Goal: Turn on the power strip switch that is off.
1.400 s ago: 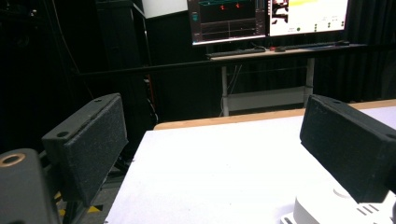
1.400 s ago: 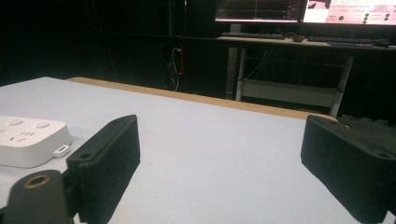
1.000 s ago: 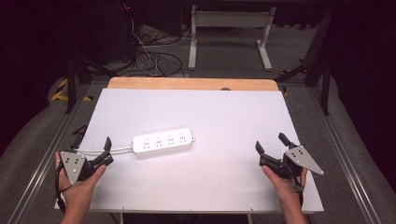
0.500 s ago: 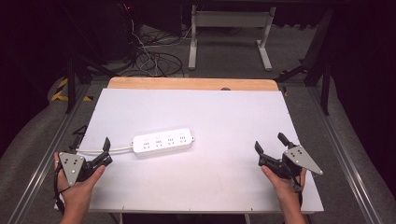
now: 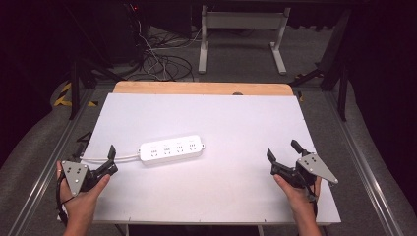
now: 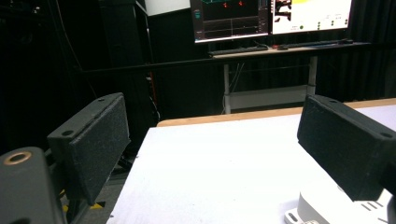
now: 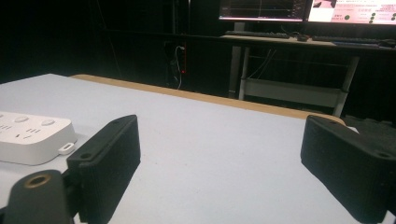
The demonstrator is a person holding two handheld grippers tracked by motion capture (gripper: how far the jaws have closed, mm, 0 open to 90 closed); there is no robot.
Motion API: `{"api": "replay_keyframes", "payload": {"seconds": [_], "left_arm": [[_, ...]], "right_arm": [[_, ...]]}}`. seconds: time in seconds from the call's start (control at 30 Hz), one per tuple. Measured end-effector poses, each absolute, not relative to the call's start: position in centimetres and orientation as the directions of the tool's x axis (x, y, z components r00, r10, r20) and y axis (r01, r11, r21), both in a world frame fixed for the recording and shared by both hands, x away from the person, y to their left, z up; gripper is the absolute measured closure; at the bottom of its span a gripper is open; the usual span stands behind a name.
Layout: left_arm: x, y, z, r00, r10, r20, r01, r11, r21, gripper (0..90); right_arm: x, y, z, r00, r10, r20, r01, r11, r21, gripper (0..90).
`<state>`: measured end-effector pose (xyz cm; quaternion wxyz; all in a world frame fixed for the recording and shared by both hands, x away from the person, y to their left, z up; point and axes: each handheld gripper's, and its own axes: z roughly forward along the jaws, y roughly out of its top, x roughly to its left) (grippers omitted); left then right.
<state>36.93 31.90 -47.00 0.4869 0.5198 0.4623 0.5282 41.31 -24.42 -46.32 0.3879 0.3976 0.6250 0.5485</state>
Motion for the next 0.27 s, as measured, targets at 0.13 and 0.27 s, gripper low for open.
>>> {"api": "replay_keyframes", "payload": {"seconds": [0.13,0.27], "left_arm": [[37.00,31.88,-47.02,0.017,0.995,0.103,-0.030,-0.102,0.994,9.7],[37.13,31.82,-47.05,0.018,0.995,0.099,-0.030,-0.099,0.995,9.8]], "right_arm": [[41.32,-24.49,-46.34,-0.383,0.923,-0.047,0.072,0.081,0.994,12.4],[41.28,-24.58,-46.36,-0.379,0.924,-0.049,0.071,0.082,0.994,12.5]]}}
